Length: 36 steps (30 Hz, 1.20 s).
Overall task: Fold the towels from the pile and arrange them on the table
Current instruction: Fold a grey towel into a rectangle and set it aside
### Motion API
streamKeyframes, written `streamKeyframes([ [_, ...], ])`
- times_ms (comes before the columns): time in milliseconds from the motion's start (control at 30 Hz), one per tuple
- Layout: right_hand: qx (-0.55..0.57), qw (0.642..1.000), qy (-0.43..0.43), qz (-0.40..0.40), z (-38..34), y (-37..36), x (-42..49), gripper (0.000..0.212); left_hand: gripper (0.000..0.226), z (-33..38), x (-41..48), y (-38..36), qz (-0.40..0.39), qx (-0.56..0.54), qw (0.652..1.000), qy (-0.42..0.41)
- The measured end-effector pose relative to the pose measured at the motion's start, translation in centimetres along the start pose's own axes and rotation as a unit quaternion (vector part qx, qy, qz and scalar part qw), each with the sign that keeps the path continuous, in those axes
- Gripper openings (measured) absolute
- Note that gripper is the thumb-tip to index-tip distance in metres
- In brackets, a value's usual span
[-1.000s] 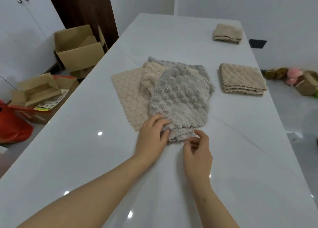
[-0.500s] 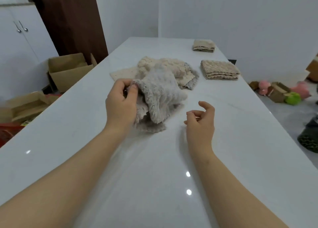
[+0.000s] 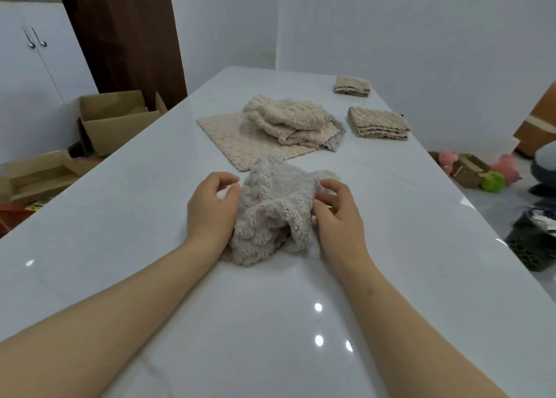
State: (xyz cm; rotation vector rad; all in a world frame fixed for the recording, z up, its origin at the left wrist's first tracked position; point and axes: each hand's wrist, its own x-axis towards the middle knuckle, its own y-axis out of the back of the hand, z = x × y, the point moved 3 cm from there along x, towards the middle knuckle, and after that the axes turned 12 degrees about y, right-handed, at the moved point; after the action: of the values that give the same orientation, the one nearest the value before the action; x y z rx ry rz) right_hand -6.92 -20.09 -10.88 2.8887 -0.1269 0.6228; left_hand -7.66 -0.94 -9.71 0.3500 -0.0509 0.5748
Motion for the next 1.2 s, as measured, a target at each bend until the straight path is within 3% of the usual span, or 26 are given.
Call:
streamKeyframes([
  [67,-0.023,1.0,0.011,-0.004,-0.1,-0.1,0.2,0.026,0.033,-0.3,1.2,-1.0,-0.04,0.134,0.99,0.015],
  [133,-0.1,0.995,0.014,0.008,-0.1,0.1,0.5,0.024,0.052,-0.2,1.6,-2.0,-0.072,0.281,0.957,-0.013],
  [233,-0.263,0.964,0.003,-0.04,0.0,-0.4,1.0,0.043,0.057,-0.1,1.4,-2.6,-0.122,0.377,0.916,-0.064],
  [300,-0.325,0.942,0.001,-0.087,0.2,-1.0,1.1,0.051,0.047,-0.2,1.0,-2.3,-0.158,0.345,0.921,-0.086],
  [400,-0.332,0.937,0.009,-0.113,0.3,-1.2,1.2,0.05,0.028,0.2,0.8,-1.8,-0.159,0.232,0.955,-0.091],
  [567,-0.288,0.945,0.071,-0.14,-0.6,-2.0,0.7,0.039,0.023,-0.4,0.8,-0.7,-0.112,0.141,0.982,-0.057],
  [700,-0.334,0.923,0.057,-0.183,-0.8,-2.6,1.4,0.036,0.022,-0.9,1.2,1.1,-0.078,0.091,0.993,-0.011],
  [800,-0.365,0.91,0.019,-0.194,-0.8,-3.3,2.3,0.034,0.019,-1.2,2.0,2.7,-0.084,0.105,0.991,0.013],
  [900,-0.367,0.915,0.049,-0.159,-0.9,-3.8,1.7,0.028,0.013,-2.0,2.8,5.1,-0.026,0.109,0.993,0.029],
  [1067,-0.298,0.937,0.107,-0.147,-1.0,-3.7,1.5,0.003,0.014,-2.4,2.7,5.9,-0.03,0.147,0.989,0.013],
  [1200,-0.201,0.968,0.115,-0.097,-1.5,-3.6,1.5,0.006,0.014,-2.1,3.5,6.9,0.01,0.193,0.981,-0.031],
])
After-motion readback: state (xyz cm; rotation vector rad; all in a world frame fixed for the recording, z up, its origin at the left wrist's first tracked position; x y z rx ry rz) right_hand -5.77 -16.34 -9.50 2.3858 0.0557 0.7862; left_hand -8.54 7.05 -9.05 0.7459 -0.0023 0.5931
